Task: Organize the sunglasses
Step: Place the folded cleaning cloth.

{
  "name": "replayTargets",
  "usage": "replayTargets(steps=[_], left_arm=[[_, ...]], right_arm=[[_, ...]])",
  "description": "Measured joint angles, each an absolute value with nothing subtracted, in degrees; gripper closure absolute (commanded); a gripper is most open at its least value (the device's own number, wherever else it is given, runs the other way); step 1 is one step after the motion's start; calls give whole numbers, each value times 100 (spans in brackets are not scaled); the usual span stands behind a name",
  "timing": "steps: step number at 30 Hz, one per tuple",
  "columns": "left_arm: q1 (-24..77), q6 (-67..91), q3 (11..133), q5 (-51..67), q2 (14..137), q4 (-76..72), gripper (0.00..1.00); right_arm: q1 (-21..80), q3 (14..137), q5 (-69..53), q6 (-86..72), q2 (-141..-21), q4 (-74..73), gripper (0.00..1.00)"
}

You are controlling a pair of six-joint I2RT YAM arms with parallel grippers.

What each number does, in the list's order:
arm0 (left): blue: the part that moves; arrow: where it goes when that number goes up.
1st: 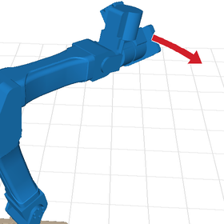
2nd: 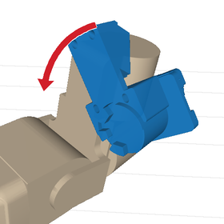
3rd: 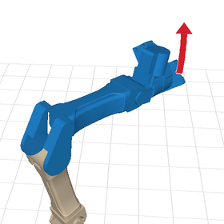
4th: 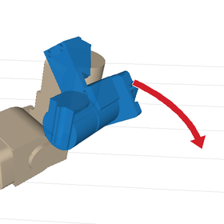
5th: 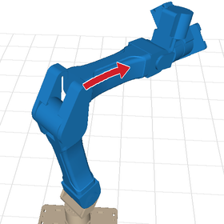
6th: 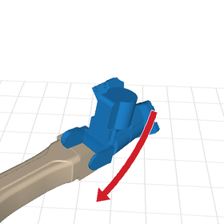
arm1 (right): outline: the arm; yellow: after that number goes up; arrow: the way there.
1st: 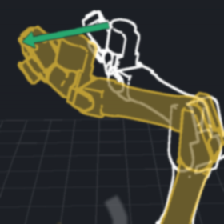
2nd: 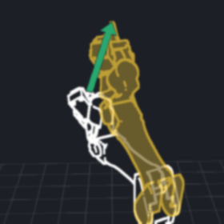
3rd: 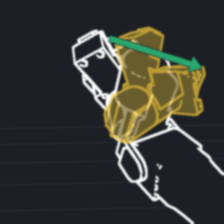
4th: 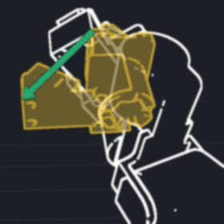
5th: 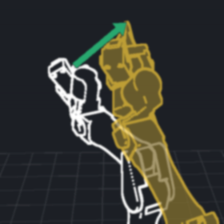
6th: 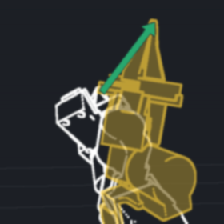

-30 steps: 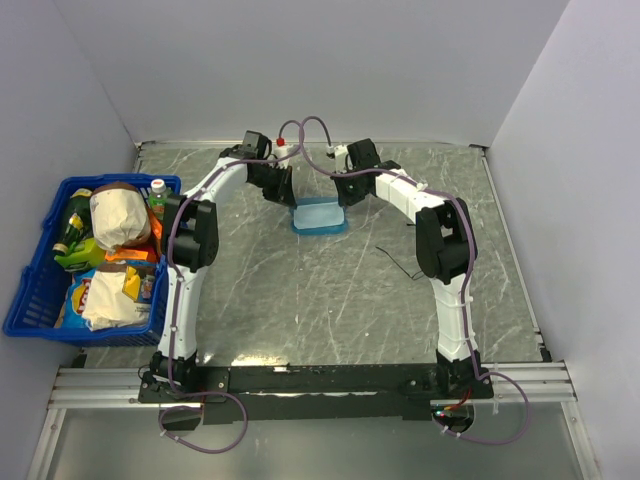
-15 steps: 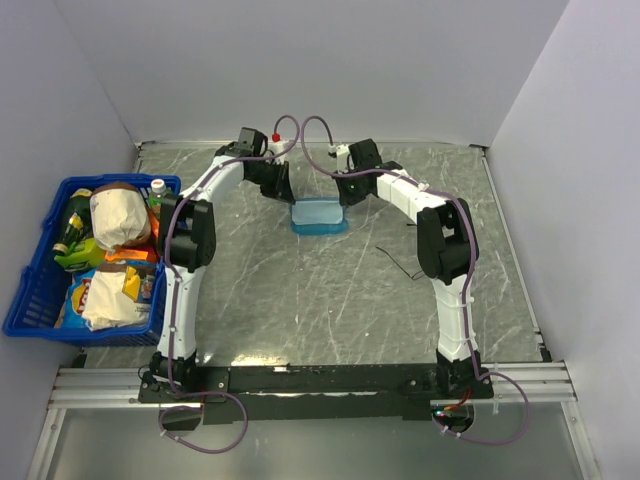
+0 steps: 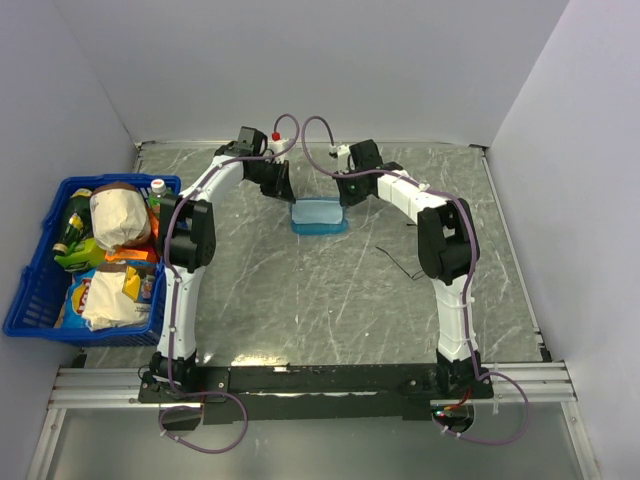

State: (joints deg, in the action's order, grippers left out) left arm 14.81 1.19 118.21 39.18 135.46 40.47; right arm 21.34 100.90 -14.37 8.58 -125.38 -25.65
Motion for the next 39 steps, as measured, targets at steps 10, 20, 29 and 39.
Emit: replayTargets(steps=[10, 20, 29, 39], left_arm=[[1481, 134, 11821, 3918, 13546, 4042, 99], [1479, 226, 11821, 3918, 13546, 4010, 99], [1479, 250, 11821, 3918, 13546, 4007, 99], [1481, 263, 11821, 3916, 13548, 4005, 99]], right_arm=[[2132, 10005, -1398, 834, -12361, -2362, 100], [2132, 10005, -1393, 834, -12344, -2324, 100], [2132, 10005, -1352, 834, -12344, -2320, 100], [2132, 10005, -1354, 836, -12344, -2327, 100]])
